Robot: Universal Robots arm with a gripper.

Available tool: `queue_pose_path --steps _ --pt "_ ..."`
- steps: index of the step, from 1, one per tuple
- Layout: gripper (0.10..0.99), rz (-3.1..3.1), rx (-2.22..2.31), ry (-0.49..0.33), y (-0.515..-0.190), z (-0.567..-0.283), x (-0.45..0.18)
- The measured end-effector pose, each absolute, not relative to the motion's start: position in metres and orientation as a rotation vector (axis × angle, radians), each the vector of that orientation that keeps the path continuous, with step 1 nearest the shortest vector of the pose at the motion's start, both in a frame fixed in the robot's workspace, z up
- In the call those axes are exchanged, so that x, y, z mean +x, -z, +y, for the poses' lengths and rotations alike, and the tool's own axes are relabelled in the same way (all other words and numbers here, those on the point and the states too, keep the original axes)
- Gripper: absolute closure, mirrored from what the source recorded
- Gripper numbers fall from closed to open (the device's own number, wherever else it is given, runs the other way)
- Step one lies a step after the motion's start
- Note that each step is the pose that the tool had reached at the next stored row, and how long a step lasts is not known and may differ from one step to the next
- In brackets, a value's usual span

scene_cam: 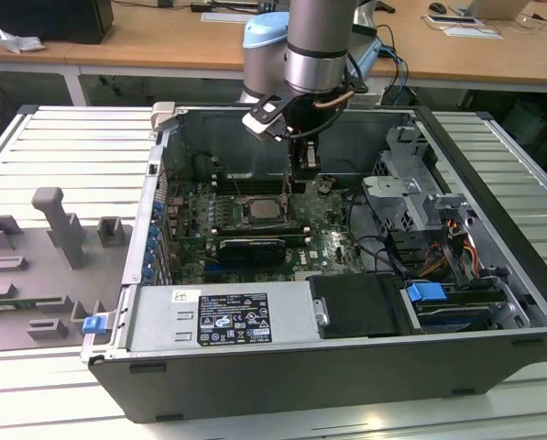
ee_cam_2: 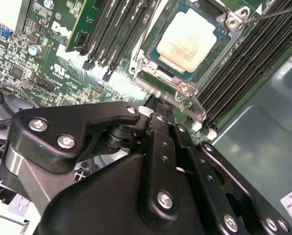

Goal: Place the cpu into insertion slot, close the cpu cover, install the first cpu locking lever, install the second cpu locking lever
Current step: 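Close the cpu cover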

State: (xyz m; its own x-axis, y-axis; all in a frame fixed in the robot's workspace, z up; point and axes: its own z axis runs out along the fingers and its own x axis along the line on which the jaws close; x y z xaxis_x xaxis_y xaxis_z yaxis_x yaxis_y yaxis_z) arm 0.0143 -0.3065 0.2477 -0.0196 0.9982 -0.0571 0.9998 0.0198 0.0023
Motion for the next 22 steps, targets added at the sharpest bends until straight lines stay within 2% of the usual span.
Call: queue_pose_path --steps 22 --pt "0.980 2.213 2.168 0.060 -0.244 -0.306 -0.022"
